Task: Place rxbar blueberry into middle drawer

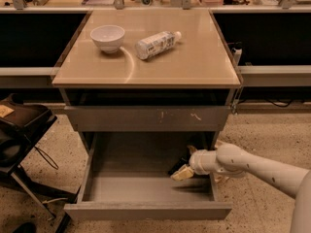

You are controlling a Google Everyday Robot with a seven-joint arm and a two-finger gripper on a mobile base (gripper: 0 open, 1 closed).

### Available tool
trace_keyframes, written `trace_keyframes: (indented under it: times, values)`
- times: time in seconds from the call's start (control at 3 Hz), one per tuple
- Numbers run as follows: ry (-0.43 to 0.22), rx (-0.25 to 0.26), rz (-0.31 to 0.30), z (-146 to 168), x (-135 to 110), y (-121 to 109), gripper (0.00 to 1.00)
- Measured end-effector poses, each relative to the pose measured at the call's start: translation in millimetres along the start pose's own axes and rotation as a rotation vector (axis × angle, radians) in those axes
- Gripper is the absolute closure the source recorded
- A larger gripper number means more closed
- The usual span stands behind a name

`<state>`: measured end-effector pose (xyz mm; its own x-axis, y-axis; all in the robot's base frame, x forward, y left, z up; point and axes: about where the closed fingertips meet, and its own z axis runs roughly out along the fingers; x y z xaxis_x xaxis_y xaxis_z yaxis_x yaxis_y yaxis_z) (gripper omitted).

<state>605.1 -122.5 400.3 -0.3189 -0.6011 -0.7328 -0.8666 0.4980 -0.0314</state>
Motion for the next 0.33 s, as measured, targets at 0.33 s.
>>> trace_keyframes:
  times: [0.33]
  values:
    - [0.000, 0.000, 0.000, 0.0, 0.0, 0.0, 0.00]
